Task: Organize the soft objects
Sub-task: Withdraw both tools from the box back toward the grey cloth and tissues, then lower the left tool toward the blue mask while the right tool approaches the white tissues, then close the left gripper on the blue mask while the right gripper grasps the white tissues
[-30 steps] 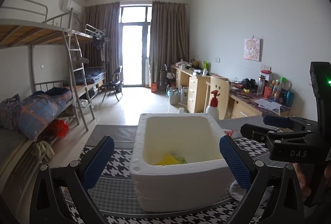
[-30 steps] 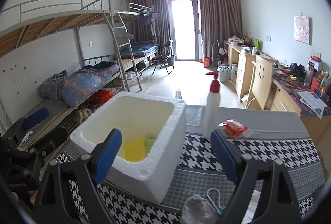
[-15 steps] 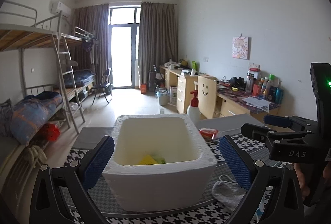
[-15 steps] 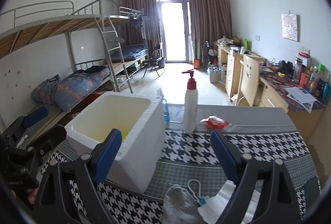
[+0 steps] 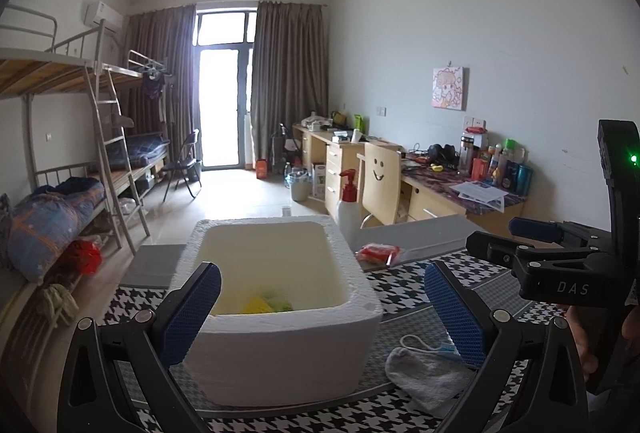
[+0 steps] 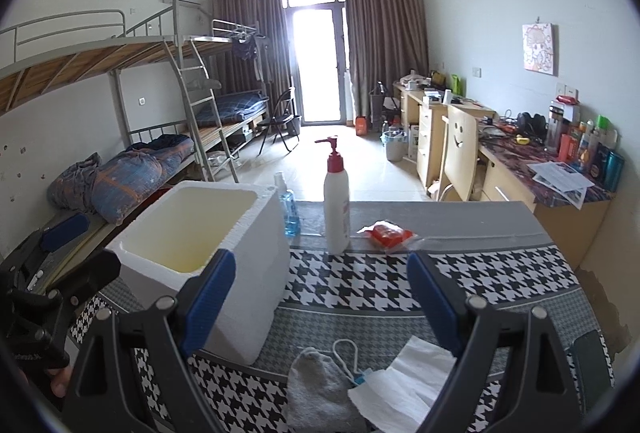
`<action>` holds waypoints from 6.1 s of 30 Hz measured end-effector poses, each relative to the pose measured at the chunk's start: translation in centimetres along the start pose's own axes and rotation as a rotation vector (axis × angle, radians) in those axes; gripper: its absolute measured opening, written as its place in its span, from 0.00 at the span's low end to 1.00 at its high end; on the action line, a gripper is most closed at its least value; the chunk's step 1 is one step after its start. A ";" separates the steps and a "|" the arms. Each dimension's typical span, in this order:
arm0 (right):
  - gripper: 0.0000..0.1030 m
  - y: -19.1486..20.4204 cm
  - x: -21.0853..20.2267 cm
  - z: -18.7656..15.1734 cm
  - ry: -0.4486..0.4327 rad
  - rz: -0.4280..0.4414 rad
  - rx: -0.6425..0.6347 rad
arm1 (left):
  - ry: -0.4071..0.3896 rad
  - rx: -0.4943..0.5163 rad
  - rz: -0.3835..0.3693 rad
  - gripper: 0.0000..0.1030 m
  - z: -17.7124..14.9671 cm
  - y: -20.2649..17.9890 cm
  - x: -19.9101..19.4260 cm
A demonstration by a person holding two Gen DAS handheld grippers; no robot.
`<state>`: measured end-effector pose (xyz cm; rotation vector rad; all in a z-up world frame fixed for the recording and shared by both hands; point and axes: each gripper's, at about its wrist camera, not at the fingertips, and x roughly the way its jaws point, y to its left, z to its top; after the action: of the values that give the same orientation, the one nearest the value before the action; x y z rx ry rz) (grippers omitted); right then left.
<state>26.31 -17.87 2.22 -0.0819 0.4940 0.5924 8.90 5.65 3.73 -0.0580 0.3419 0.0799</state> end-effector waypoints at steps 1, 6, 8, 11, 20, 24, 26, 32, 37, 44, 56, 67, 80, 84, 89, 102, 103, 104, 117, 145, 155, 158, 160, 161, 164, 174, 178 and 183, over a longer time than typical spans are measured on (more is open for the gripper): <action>0.88 -0.2 -0.1 -0.1 0.000 -0.003 0.002 | 0.001 0.000 -0.007 0.99 0.0 -0.2 0.0; 0.88 -1.0 -0.6 -0.6 0.002 -0.023 0.009 | 0.005 0.008 -0.033 0.99 -0.2 -1.0 0.1; 0.88 -1.4 -0.9 -0.8 0.002 -0.034 0.015 | 0.006 0.008 -0.043 0.99 -0.3 -1.2 0.1; 0.88 -1.9 -1.2 -1.0 0.001 -0.045 0.025 | 0.011 0.014 -0.055 0.99 -0.4 -1.5 0.2; 0.88 -3.4 -1.7 -1.8 0.002 -0.080 0.044 | 0.021 0.035 -0.094 0.99 -0.6 -2.5 0.4; 0.88 -4.1 -1.8 -2.1 0.006 -0.090 0.060 | 0.026 0.030 -0.111 0.99 -0.7 -3.0 0.6; 0.88 -4.4 -1.9 -2.4 0.006 -0.095 0.066 | 0.032 0.029 -0.117 0.99 -0.8 -3.2 0.8; 0.88 -5.1 -2.4 -3.1 0.012 -0.120 0.066 | 0.046 0.031 -0.141 0.99 -1.2 -4.1 1.4; 0.88 -5.9 -2.3 -3.7 0.026 -0.137 0.077 | 0.046 0.035 -0.162 0.99 -1.5 -4.6 1.5; 0.88 -7.0 -1.7 -4.6 0.059 -0.148 0.080 | 0.070 0.030 -0.175 0.99 -2.4 -5.6 2.0; 0.88 -8.5 -1.7 -6.0 0.092 -0.168 0.103 | 0.119 0.051 -0.230 0.99 -3.8 -7.5 2.5; 0.88 -9.7 -1.2 -6.8 0.118 -0.180 0.127 | 0.177 0.093 -0.290 0.99 -5.6 -9.6 2.9; 0.88 -11.0 -0.4 -8.2 0.154 -0.181 0.153 | 0.249 0.140 -0.338 0.98 -7.9 -12.1 4.1; 0.88 -11.4 0.0 -8.5 0.170 -0.185 0.164 | 0.281 0.169 -0.362 0.91 -8.7 -13.1 4.6; 0.88 -11.9 0.1 -8.9 0.178 -0.182 0.176 | 0.315 0.175 -0.381 0.86 -9.6 -13.9 5.2; 0.88 -12.4 1.4 -10.6 0.243 -0.162 0.163 | 0.370 0.201 -0.428 0.60 -11.0 -15.7 6.3; 0.88 -12.4 1.5 -10.7 0.246 -0.151 0.162 | 0.375 0.206 -0.432 0.60 -11.2 -15.9 6.4; 0.88 -12.5 1.5 -10.8 0.248 -0.145 0.161 | 0.378 0.206 -0.438 0.59 -11.3 -16.0 6.4; 0.88 -12.8 2.4 -11.3 0.281 -0.126 0.160 | 0.440 0.195 -0.454 0.32 -12.3 -16.4 8.1; 0.77 -11.5 7.4 -12.8 0.461 -0.025 0.029 | 0.476 0.211 -0.509 0.06 -13.1 -15.9 7.8; 0.49 -10.6 7.6 -13.5 0.476 -0.069 -0.046 | 0.475 0.210 -0.511 0.06 -13.1 -15.7 7.6; 0.13 -10.5 7.3 -13.4 0.479 -0.060 -0.039 | 0.474 0.209 -0.510 0.06 -13.0 -15.7 7.4; 0.08 -10.8 7.1 -13.2 0.481 -0.033 -0.002 | 0.472 0.213 -0.513 0.06 -13.0 -15.7 7.2; 0.08 -11.1 6.7 -13.0 0.468 -0.010 0.025 | 0.472 0.216 -0.515 0.06 -13.0 -15.8 7.1; 0.07 -11.5 5.7 -12.3 0.433 0.036 0.079 | 0.474 0.219 -0.518 0.12 -13.0 -16.0 7.0; 0.07 -11.5 4.9 -11.8 0.405 0.049 0.124 | 0.479 0.239 -0.550 0.43 -12.8 -17.7 7.4; 0.07 -11.8 4.0 -11.7 0.387 0.046 0.139 | 0.484 0.224 -0.547 0.40 -12.6 -17.9 8.0; 0.07 -12.5 2.3 -11.7 0.355 0.030 0.164 | 0.496 0.213 -0.531 0.35 -12.4 -18.3 8.7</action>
<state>29.93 -29.50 -10.01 -0.0237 0.8877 0.5667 14.54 -12.82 -10.05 0.0456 0.8172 -0.5054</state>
